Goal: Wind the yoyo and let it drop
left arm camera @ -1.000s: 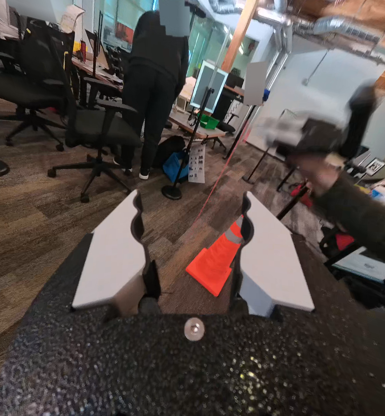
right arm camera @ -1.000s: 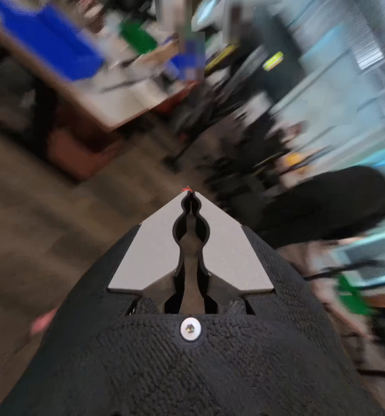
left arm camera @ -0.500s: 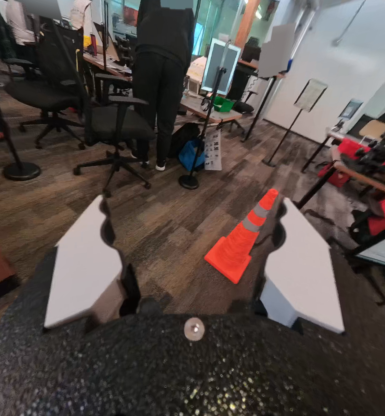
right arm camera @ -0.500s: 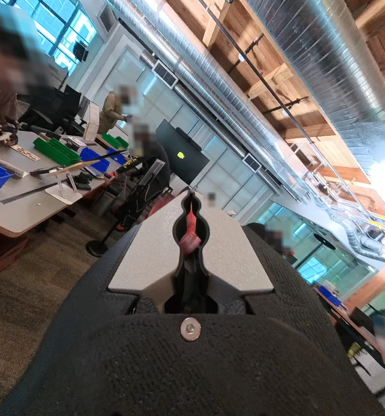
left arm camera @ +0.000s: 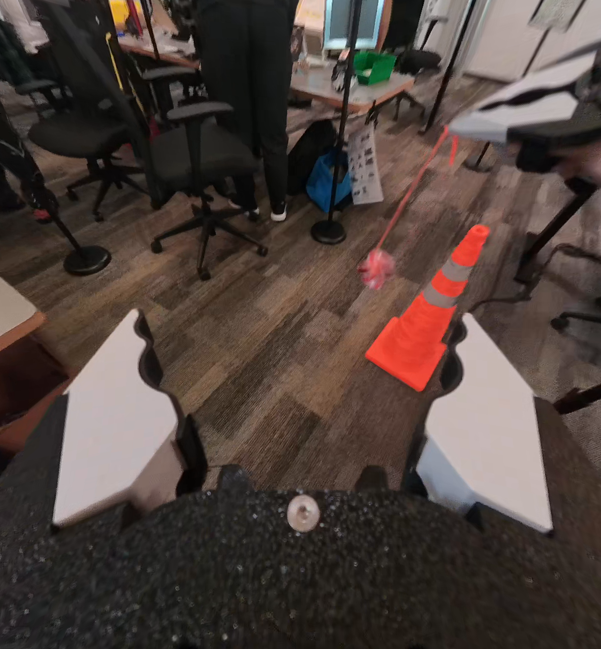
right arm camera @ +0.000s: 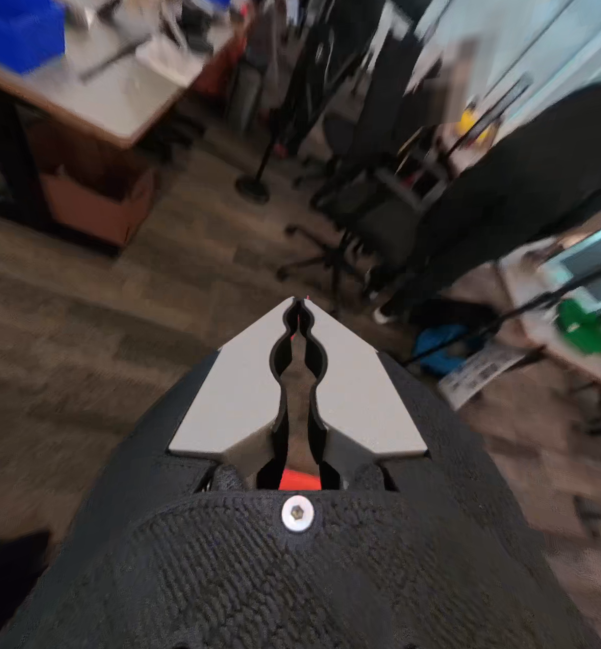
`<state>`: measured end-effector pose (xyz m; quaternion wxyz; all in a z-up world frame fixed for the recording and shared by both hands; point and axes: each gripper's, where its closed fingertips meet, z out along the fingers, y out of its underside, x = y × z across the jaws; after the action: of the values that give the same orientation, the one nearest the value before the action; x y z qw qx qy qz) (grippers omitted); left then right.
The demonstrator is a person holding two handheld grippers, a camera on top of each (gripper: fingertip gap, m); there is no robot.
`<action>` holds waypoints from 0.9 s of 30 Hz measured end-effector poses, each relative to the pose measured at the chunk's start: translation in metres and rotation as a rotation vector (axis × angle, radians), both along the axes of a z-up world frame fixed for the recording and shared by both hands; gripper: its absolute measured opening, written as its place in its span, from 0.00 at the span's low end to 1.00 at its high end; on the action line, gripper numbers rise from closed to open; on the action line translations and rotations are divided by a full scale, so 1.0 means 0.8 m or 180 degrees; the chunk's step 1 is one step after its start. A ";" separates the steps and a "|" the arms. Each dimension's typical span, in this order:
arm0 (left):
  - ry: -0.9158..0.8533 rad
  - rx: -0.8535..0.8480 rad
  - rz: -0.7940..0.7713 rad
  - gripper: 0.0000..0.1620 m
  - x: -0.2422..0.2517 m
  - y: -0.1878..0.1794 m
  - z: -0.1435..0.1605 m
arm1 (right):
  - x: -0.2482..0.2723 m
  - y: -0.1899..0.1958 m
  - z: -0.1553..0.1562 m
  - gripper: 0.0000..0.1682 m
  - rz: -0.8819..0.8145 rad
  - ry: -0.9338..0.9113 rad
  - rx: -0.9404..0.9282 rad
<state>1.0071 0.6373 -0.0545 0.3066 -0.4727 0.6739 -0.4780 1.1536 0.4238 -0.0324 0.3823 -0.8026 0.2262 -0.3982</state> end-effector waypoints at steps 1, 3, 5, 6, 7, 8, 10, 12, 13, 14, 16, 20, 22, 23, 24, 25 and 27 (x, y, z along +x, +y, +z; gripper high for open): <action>0.0048 0.0109 0.0034 0.98 0.005 0.001 -0.010 | -0.001 -0.004 -0.039 0.00 -0.0051 0.0213 -0.0044; 0.0088 0.0229 0.0051 0.98 0.015 -0.007 -0.024 | -0.006 -0.001 -0.101 0.00 -0.0082 0.0501 -0.0184; 0.0138 0.0232 0.0003 0.98 0.020 -0.018 -0.033 | -0.010 0.009 -0.142 0.00 -0.0024 0.0694 -0.0288; 0.0157 0.0235 -0.0015 0.98 0.023 -0.022 -0.037 | -0.010 0.016 -0.152 0.00 0.0015 0.0739 -0.0319; 0.0180 0.0255 -0.0015 0.98 0.024 -0.025 -0.040 | -0.008 0.024 -0.153 0.00 0.0065 0.0755 -0.0321; 0.0205 0.0287 -0.0011 0.98 0.024 -0.027 -0.042 | -0.006 0.032 -0.143 0.00 0.0116 0.0720 -0.0304; 0.0212 0.0348 0.0005 0.98 0.024 -0.028 -0.042 | 0.000 0.051 -0.084 0.00 0.0259 0.0461 -0.0177; 0.0231 0.0371 0.0010 0.97 0.023 -0.028 -0.043 | 0.000 0.064 0.016 0.00 0.0384 -0.0086 -0.0023; 0.0249 0.0360 0.0011 0.98 0.023 -0.028 -0.044 | -0.004 0.062 0.086 0.00 0.0372 -0.0531 0.0122; 0.0273 0.0344 0.0007 0.98 0.024 -0.029 -0.046 | -0.018 0.053 0.171 0.00 0.0345 -0.1093 0.0394; 0.0316 0.0323 0.0014 0.98 0.023 -0.030 -0.050 | -0.080 0.020 0.325 0.00 0.0321 -0.2150 0.0970; 0.0336 0.0305 -0.0015 0.97 0.019 -0.034 -0.051 | -0.161 -0.001 0.428 0.00 0.0540 -0.2870 0.1191; 0.0344 0.0309 0.0004 0.97 0.018 -0.031 -0.052 | -0.162 0.012 0.414 0.00 0.0653 -0.2771 0.1048; 0.0348 0.0297 0.0018 0.97 0.017 -0.029 -0.053 | -0.155 0.018 0.398 0.00 0.0677 -0.2664 0.0972; 0.0357 0.0275 0.0025 0.97 0.016 -0.028 -0.054 | -0.147 0.024 0.379 0.00 0.0700 -0.2519 0.0915; 0.0365 0.0260 0.0029 0.97 0.015 -0.026 -0.054 | -0.138 0.030 0.358 0.00 0.0737 -0.2341 0.0886; 0.0362 0.0257 0.0063 0.97 0.012 -0.020 -0.055 | -0.117 0.042 0.303 0.00 0.0821 -0.1891 0.0792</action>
<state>1.0167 0.6214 -0.0986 0.2912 -0.4930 0.7042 -0.4198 1.0601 0.4574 0.2096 0.5735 -0.6208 0.0485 -0.5323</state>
